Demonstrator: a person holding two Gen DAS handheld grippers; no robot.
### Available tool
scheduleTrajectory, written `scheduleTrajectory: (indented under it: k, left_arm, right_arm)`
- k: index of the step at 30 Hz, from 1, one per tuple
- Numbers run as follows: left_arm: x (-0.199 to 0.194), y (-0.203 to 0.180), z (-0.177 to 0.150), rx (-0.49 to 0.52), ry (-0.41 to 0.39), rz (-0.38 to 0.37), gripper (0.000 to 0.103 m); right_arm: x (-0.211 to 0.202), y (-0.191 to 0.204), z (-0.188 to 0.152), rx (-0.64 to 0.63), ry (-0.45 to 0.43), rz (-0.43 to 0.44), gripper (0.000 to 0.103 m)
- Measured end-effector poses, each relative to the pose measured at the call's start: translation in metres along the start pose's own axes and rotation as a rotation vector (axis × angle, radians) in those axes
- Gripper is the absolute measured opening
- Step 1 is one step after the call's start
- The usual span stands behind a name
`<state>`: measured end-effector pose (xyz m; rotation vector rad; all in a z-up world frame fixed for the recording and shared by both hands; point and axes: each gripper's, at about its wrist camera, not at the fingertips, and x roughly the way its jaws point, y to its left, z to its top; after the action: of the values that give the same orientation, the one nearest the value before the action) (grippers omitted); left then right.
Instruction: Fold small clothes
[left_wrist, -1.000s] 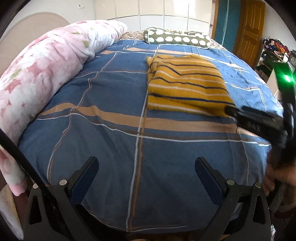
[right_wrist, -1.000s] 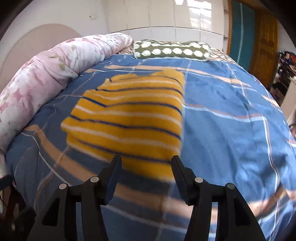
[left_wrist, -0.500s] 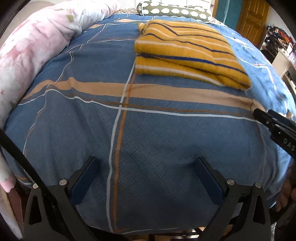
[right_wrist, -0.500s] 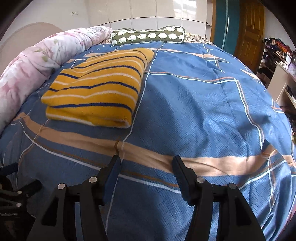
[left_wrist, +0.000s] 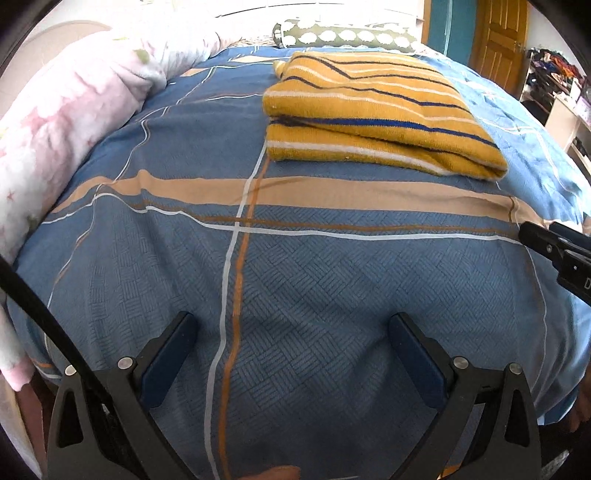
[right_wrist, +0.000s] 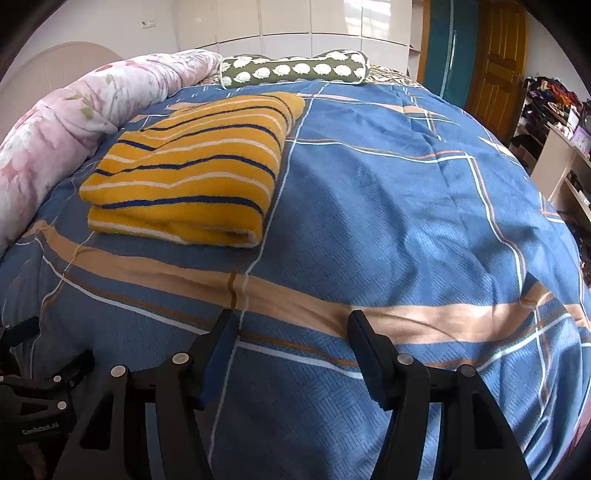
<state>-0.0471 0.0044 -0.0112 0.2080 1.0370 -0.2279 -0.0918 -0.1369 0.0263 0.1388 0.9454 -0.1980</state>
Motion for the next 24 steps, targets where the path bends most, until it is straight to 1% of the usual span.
scheduleTrajectory:
  k: [3,6,8,11,14,18,24]
  left_arm:
    - [-0.005,-0.001,-0.002,-0.001,-0.006,-0.001,0.103]
    - [-0.018,0.003,-0.004,-0.038,-0.016,-0.015,0.103]
    - [-0.029,0.007,-0.002,-0.06,-0.042,-0.02,0.103]
    - [-0.054,0.009,-0.002,-0.07,-0.118,-0.002,0.103]
    - [-0.078,0.006,-0.003,-0.07,-0.179,-0.001,0.103]
    - [-0.097,0.0,-0.007,-0.051,-0.218,0.002,0.103]
    - [-0.119,-0.002,-0.021,-0.052,-0.256,-0.023,0.103]
  right_arm:
    - [-0.008,-0.002,-0.004,0.015,-0.011,-0.002,0.067]
    - [-0.015,-0.007,-0.01,0.022,-0.02,-0.006,0.067]
    - [-0.019,-0.009,-0.014,0.031,-0.022,-0.009,0.067]
    - [-0.028,-0.015,-0.019,0.051,-0.03,-0.011,0.067]
    - [-0.037,-0.017,-0.023,0.06,-0.04,-0.013,0.067]
    - [-0.05,-0.013,-0.029,0.05,-0.058,-0.018,0.068]
    - [-0.072,0.0,-0.041,0.023,-0.084,-0.031,0.069]
